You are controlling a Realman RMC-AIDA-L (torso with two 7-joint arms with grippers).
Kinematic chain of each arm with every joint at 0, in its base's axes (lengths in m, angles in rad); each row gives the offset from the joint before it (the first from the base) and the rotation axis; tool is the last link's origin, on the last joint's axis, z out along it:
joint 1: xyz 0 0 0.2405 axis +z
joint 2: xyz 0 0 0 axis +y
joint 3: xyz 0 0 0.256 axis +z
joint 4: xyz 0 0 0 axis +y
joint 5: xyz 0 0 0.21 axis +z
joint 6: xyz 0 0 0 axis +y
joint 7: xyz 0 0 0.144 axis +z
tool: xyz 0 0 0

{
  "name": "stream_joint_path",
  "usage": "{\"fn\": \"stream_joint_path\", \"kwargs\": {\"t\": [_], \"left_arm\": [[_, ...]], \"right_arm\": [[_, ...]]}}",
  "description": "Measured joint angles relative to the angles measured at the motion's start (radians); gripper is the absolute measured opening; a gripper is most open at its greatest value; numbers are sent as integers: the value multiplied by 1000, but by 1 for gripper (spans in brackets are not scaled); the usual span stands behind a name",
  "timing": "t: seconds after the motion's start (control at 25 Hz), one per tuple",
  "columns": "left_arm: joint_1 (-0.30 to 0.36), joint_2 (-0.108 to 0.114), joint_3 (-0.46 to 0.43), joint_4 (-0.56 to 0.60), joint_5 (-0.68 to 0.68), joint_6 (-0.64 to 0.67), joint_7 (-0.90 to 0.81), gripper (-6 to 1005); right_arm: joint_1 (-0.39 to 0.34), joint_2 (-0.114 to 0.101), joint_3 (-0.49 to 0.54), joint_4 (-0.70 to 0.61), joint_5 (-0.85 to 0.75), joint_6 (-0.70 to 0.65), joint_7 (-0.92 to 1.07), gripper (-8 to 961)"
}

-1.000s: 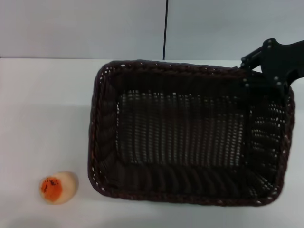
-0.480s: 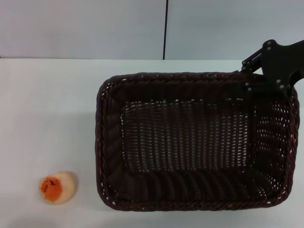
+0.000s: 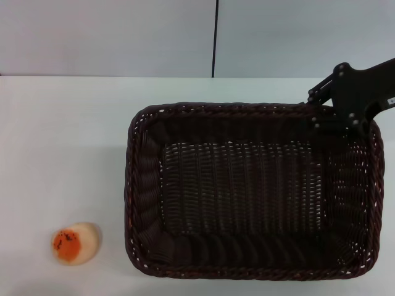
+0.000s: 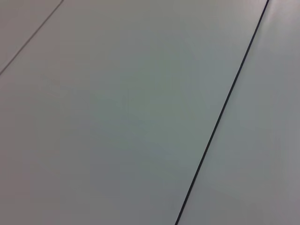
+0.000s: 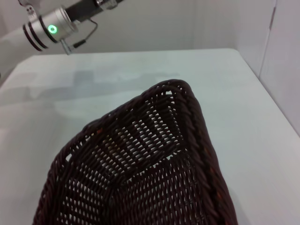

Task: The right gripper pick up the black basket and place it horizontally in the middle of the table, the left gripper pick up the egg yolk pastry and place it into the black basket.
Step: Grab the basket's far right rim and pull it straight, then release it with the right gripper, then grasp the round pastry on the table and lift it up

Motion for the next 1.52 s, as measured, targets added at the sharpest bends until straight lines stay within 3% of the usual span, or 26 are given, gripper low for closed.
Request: {"fn": "stream_joint_path", "kwargs": {"t": [0.64,0.8,1.08,1.28,1.36,1.4,1.44,1.52], "left_arm": [[1,0,18,-7,0,3,-1,514],[1,0,21,-7,0,4,-2,514],[1,2,26,-6,0,4,-2,514],[2,6,80,11,0,5,-2,513],[-4,10,171,70,0,12,-12,513],[-8,11,231,117,0,14,-30,513],[-9,12,280,158,1,14,-51,513],[-10,12,303,176,1,13,-59,513]], "right_arm": [[3,8,11,-7,-13,108,9,181],[7,10,21,-2,4,166,9,298],[-34,46,74,-44,93,284,-34,405],[-116,70,151,-4,333,412,-142,435],[-187,97,207,43,508,453,-184,435],[-187,97,207,43,508,453,-184,435],[-245,122,245,86,642,465,-205,435],[-276,133,257,108,708,463,-215,435]]}}
